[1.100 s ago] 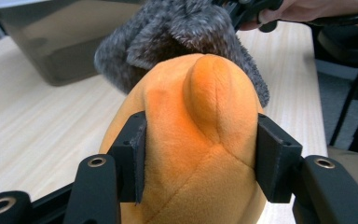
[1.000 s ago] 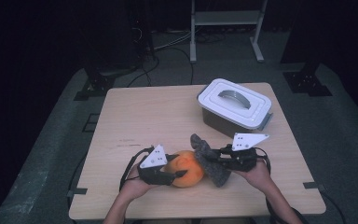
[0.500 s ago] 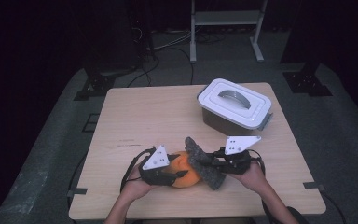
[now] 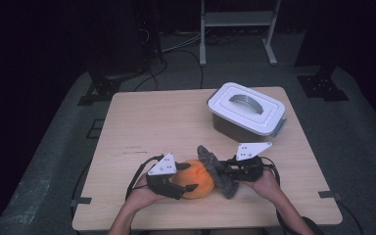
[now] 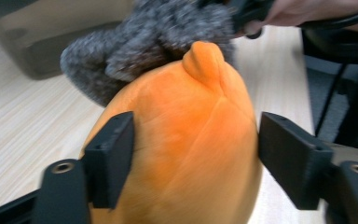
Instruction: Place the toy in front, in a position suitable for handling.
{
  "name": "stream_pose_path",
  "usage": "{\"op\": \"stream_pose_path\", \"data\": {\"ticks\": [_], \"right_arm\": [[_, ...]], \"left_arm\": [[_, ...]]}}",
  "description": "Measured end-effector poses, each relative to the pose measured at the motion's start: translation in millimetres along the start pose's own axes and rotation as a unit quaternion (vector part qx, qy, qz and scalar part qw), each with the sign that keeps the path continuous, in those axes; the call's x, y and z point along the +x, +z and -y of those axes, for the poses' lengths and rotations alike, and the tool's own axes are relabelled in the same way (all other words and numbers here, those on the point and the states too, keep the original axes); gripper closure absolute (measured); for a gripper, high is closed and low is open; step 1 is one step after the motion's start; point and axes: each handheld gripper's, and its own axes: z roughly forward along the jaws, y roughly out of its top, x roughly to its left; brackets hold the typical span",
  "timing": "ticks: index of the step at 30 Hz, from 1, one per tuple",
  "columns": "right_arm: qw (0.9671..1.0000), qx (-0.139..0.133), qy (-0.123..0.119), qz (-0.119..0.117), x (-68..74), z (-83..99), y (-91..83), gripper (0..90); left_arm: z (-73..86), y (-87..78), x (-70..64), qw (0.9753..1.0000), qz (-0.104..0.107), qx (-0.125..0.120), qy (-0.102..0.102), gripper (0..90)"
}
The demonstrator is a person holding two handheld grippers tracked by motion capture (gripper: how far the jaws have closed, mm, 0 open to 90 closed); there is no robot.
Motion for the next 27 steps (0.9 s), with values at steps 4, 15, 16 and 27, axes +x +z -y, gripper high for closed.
{"op": "stream_pose_path", "data": {"ticks": [4, 15, 16, 27], "right_arm": [[0.9999, 0.004, 0.009, 0.005, -3.7, 2.8, 0.1, 75.2], [0.9989, -0.04, -0.02, -0.015, 12.9, -15.2, -10.6, 75.4], [0.9992, -0.034, -0.019, -0.014, 12.2, -13.2, -8.6, 75.4], [0.9998, -0.02, 0.007, -0.007, -2.6, -0.4, -8.5, 75.3]], "left_arm": [[0.6, 1.5, 0.1, 0.9999, -0.011, 0.0, 0.004, 32.2], [0.2, 5.9, -1.4, 0.9996, -0.025, -0.002, 0.009, 33.1], [0.2, 5.5, -1.0, 0.9996, -0.027, -0.001, 0.007, 29.9], [10.0, 11.3, 5.2, 0.9994, -0.032, 0.014, -0.005, 27.7]]}}
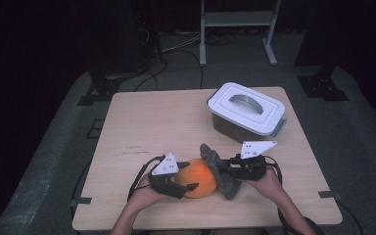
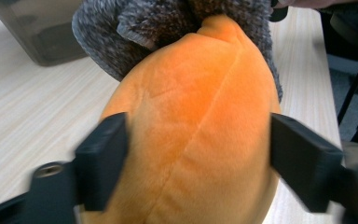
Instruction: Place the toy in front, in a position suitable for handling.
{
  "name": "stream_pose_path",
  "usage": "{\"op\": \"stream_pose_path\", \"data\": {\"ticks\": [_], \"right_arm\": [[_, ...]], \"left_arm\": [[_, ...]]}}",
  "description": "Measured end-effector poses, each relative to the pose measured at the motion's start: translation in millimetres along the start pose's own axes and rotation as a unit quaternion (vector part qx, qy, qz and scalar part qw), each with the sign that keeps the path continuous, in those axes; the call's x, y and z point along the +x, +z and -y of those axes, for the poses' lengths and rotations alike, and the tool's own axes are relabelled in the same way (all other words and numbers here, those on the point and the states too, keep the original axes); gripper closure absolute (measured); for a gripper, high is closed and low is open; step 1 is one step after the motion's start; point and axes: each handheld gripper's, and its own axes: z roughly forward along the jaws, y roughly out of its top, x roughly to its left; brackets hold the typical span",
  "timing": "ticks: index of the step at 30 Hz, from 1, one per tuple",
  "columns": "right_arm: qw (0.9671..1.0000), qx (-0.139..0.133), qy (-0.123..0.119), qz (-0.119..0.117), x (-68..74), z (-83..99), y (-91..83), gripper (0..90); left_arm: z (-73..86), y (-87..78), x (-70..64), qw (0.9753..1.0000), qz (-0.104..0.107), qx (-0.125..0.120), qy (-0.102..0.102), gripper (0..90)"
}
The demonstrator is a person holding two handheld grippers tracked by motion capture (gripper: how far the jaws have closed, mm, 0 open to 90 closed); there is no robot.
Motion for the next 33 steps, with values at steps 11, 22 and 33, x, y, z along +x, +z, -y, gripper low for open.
{"op": "stream_pose_path", "data": {"ticks": [11, 22, 33], "right_arm": [[0.9996, -0.028, -0.003, 0.006, 3.2, -8.4, -13.0, 75.4], [0.9998, -0.004, -0.012, 0.016, 4.8, -7.2, -7.4, 75.4], [0.9999, 0.004, -0.009, 0.008, 6.0, -7.9, 0.2, 75.4]], "left_arm": [[-1.0, -4.1, 0.7, 1.0, -0.007, -0.005, -0.004, 43.3], [-4.3, -12.0, 3.1, 0.9996, -0.016, -0.016, -0.016, 46.6], [-10.7, -12.8, -1.8, 0.9997, -0.024, -0.006, -0.006, 47.4]]}}
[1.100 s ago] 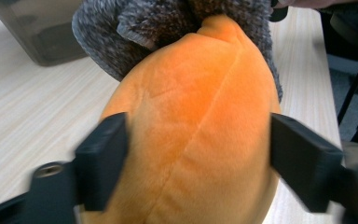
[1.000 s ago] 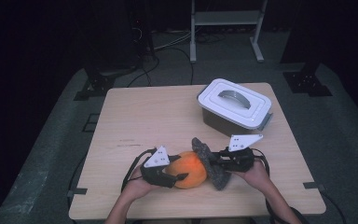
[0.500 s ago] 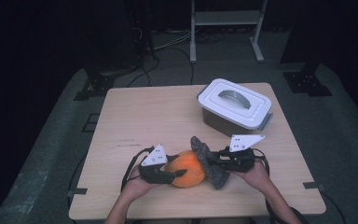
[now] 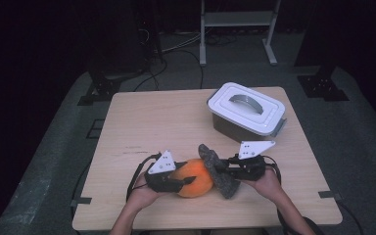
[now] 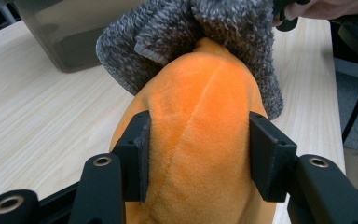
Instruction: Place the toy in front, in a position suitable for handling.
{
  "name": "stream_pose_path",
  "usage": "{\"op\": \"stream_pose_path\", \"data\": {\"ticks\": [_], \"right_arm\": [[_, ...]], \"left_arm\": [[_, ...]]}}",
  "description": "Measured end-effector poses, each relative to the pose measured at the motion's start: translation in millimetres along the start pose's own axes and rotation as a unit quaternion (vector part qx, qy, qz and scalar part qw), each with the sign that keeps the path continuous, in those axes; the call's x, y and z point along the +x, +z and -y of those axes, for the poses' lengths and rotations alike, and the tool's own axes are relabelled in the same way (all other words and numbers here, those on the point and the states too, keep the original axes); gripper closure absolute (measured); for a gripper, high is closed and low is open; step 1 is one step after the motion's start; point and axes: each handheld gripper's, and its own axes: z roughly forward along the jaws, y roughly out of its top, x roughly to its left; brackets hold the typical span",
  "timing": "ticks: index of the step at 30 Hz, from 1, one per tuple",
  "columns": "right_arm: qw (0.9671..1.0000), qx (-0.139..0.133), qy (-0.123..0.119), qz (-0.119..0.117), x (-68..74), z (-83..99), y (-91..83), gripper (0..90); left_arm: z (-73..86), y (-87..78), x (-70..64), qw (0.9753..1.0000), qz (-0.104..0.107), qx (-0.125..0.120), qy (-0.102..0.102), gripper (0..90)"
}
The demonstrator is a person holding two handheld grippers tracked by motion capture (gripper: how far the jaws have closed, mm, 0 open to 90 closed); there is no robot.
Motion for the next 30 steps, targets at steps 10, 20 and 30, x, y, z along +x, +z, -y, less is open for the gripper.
{"op": "stream_pose_path", "data": {"ticks": [10, 20, 30], "right_arm": [[0.9999, -0.009, -0.007, -0.002, 2.0, -1.3, -0.5, 75.4], [0.9998, 0.015, 0.003, 0.016, -6.3, 7.7, -0.2, 75.4], [0.9993, 0.001, -0.034, 0.015, 10.5, -8.5, -3.2, 75.4]], "left_arm": [[-3.8, 4.7, -5.7, 0.9999, 0.005, 0.005, 0.01, 45.0], [4.7, 4.1, 6.4, 0.9995, 0.008, 0.002, -0.031, 21.8], [-3.2, 9.7, -6.0, 1.0, 0.005, -0.002, -0.008, 32.5]]}}
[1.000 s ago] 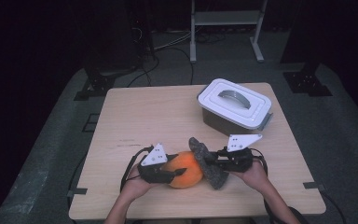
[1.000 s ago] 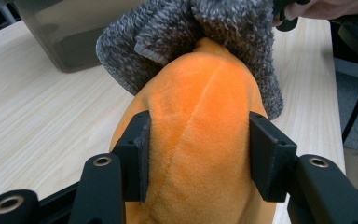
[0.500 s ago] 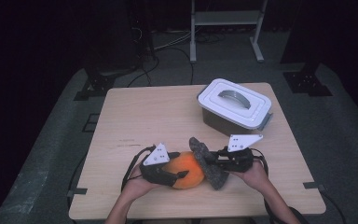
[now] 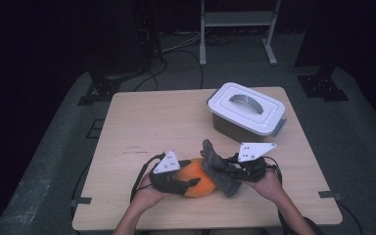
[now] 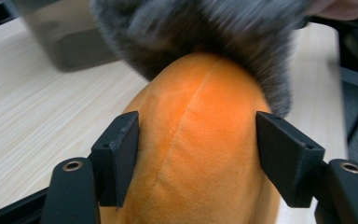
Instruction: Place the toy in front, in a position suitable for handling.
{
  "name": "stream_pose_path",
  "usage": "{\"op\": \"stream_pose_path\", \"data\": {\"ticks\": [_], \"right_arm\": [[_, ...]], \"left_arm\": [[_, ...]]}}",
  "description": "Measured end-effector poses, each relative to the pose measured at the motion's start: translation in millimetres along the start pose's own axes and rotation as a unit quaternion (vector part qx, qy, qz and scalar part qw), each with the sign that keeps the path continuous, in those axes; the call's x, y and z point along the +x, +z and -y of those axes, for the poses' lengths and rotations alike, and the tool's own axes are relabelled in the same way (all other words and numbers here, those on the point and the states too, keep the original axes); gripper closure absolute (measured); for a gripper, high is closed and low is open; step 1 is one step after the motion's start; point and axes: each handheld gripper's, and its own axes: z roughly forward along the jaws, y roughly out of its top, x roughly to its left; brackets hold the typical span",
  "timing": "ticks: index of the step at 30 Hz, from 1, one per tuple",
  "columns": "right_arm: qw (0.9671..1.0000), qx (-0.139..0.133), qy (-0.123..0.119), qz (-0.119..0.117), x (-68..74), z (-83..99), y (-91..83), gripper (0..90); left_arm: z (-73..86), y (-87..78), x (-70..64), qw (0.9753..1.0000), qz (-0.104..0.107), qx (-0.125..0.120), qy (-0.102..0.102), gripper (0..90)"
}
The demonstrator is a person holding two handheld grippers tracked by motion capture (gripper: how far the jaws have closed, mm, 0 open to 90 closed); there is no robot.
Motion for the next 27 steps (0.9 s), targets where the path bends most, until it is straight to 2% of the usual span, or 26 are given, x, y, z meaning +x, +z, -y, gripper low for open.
{"op": "stream_pose_path", "data": {"ticks": [2, 7, 10, 12, 15, 16, 19, 22, 27], "right_arm": [[0.9999, 0.004, 0.009, -0.005, -4.8, 5.5, 1.3, 75.5], [0.9996, 0.015, 0.023, 0.009, -13.6, 14.5, -3.1, 75.4], [0.9995, 0.018, 0.023, 0.012, -14.9, 14.4, -4.7, 75.3], [0.9996, 0.01, 0.019, 0.016, -12.7, 10.1, -8.1, 75.4], [0.9998, -0.013, 0.01, 0.011, -8.3, 3.0, -12.4, 75.4], [0.9999, -0.013, 0.007, 0.007, -7.3, 1.7, -11.8, 75.3], [1.0, 0.006, 0.006, 0.005, -7.7, 5.7, -5.9, 75.3], [0.9998, 0.011, 0.016, 0.002, -12.9, 11.1, -5.8, 75.3], [0.9994, 0.017, 0.03, 0.005, -19.7, 18.6, -9.5, 75.2]], "left_arm": [[0.2, -2.4, 1.4, 0.9999, 0.01, -0.005, 0.001, 32.0], [2.0, -4.3, 6.9, 0.9998, 0.004, -0.01, -0.015, 27.2], [2.2, -2.3, 4.1, 0.9999, 0.006, -0.009, -0.013, 31.9], [1.5, -1.5, 2.7, 0.9999, 0.01, -0.008, -0.01, 32.4], [0.7, -0.7, 1.1, 0.9998, 0.016, -0.01, -0.007, 32.3], [0.3, -1.0, 0.7, 0.9998, 0.017, -0.009, -0.004, 31.7], [-0.1, -3.7, 2.8, 0.9997, 0.018, -0.014, -0.004, 29.8], [0.9, -5.4, 6.1, 0.9999, 0.007, -0.01, -0.01, 23.0], [9.0, 1.2, 9.9, 0.9994, 0.022, 0.0, -0.027, 18.5]]}}
